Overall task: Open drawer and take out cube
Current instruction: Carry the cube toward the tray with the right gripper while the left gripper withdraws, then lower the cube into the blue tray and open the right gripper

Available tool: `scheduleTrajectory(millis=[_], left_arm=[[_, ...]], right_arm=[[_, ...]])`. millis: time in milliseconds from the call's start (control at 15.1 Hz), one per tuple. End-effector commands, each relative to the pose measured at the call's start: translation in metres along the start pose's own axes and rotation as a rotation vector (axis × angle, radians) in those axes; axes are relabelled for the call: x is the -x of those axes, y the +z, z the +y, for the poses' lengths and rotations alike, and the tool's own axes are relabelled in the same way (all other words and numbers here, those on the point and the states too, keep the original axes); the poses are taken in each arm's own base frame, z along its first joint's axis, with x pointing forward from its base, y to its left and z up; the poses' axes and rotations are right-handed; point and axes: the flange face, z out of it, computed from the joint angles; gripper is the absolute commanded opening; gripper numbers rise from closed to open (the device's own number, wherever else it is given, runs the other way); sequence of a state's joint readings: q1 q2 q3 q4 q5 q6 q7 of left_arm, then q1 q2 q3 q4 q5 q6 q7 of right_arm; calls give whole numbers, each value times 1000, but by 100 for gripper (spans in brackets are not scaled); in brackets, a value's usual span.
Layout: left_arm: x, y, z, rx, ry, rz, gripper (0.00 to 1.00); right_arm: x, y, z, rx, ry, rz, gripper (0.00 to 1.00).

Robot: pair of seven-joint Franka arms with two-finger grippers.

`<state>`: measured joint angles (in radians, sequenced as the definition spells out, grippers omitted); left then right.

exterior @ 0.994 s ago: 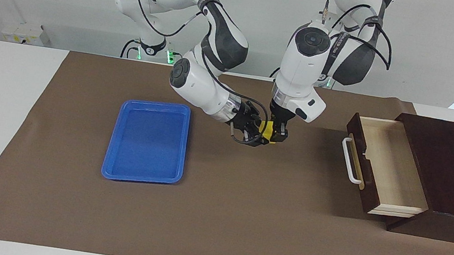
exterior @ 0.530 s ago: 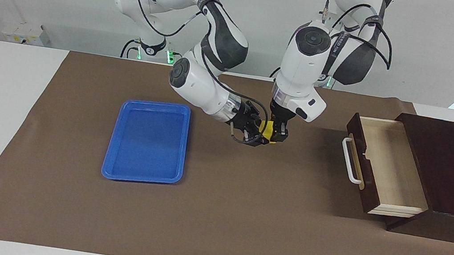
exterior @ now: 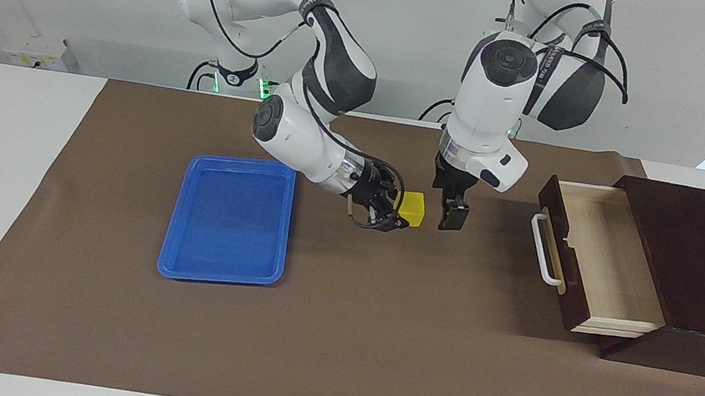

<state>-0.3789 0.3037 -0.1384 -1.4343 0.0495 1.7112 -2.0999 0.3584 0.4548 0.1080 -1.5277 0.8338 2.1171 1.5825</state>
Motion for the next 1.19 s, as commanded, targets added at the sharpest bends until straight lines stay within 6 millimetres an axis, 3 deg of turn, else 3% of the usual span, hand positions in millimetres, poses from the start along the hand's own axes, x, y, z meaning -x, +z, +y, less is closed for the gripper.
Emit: scheduleTrajectory(millis=[0,265,530,662,861,1126], left_arm=[[-23,17,11,-7,33,16,100],[-67,34,24,30,73,38,100],[-106,45,35,51,113,33,100],[-116,45,39,54,132,45,100],[-143,52,41,53,162,64,100],[-192,72,40,76,190,115,100]], right_arm=[[-45,-48,-27,-39,32,-13,0],[-115,-105,-44,-60,18,-16,0],[-197,-134,-40,-53,-18,7,0],[-238,-147,-37,-62,-23,11,0],[-286,-161,-28,-19,-95,74,0],[-327,-160,-12,-2,-119,86,0]])
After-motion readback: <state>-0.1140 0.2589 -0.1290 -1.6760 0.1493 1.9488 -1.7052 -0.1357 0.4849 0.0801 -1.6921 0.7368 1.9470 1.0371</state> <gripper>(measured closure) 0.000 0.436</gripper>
